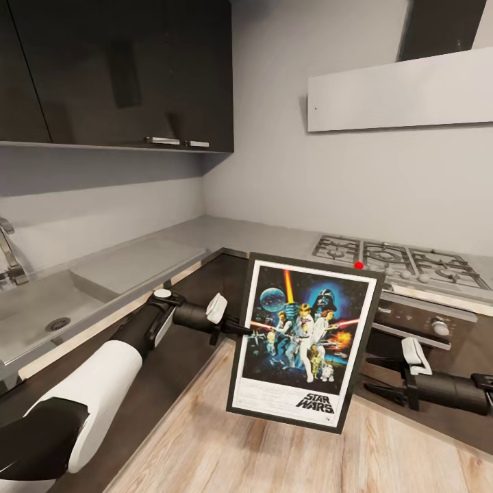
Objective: Pick up the poster from the kitchen countertop and hang it on one of the wall nails in the kitchen.
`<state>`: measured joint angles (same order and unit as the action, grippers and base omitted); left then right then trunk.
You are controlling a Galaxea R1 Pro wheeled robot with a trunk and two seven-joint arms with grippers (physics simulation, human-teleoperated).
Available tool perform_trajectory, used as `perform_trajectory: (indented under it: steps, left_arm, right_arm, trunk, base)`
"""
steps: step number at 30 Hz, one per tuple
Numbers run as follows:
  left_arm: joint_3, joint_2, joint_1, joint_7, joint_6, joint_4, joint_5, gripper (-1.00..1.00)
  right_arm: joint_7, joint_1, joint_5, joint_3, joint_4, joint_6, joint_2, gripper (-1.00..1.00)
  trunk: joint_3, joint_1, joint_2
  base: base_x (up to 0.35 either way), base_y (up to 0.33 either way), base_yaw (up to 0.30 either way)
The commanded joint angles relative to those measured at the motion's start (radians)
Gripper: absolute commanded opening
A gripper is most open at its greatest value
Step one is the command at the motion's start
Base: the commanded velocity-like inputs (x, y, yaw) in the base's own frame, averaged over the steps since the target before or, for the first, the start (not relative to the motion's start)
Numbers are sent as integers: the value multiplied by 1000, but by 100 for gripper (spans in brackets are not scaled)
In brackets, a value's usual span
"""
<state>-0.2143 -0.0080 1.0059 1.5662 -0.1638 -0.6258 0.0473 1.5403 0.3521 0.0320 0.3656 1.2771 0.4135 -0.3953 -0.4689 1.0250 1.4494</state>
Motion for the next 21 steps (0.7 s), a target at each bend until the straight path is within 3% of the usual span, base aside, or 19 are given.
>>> perform_trajectory:
  steps: [1, 21]
  left_arm:
    - [1, 0, 1, 5, -9, -1, 5, -100]
    - [-3, -6, 0, 5, -10, -4, 5, -100]
  right_arm:
    - [5, 1, 3, 1, 1, 10, 0, 100]
    - [4, 1, -17, -2, 1, 10, 10, 100]
  trunk:
    - [-1, 0, 1]
    - [-1, 0, 1]
  base:
    - [0, 0, 0]
    - [0, 0, 0]
